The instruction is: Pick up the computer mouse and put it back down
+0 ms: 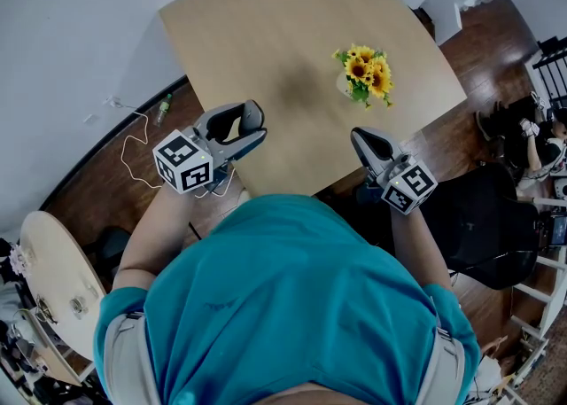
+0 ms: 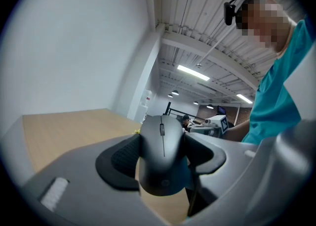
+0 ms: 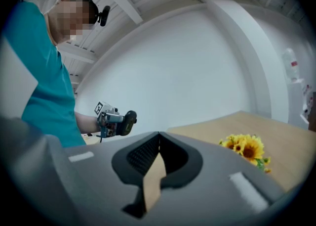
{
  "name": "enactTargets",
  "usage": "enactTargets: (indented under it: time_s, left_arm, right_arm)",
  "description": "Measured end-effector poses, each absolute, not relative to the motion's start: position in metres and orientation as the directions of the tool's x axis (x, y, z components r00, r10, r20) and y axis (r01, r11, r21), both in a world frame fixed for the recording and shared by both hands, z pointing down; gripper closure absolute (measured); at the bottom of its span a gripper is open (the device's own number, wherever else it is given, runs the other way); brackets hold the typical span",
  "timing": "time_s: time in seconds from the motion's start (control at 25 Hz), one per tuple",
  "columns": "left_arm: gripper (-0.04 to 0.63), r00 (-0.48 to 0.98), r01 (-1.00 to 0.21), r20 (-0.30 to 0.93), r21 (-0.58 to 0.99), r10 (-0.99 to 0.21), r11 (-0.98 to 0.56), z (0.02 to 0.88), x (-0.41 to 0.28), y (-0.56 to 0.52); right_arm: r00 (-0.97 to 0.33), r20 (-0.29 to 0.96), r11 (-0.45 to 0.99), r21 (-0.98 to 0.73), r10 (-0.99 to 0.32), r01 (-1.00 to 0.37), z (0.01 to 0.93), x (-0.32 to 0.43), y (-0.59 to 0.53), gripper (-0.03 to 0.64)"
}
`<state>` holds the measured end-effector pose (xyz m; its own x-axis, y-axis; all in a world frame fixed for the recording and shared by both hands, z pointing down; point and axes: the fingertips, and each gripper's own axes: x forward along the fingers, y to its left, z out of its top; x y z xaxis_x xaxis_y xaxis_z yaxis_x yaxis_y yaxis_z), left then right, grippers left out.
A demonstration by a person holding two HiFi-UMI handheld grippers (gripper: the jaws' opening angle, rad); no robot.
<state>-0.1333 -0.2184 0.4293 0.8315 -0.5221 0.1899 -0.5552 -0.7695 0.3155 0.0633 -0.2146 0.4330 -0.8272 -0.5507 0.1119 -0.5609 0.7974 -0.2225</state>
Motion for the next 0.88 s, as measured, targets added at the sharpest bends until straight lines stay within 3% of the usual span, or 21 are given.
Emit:
enactTargets:
  time_s: [0.88]
  left_arm:
    - [0.299, 0.618, -0.701, 0.67, 0.234, -0.411, -0.674, 0.598, -0.135, -0.256]
  right_arm:
    - [-0.826, 0.147, 0.784, -0.262, -0.544, -0.563, 0.461, 0.07, -0.214, 0.614]
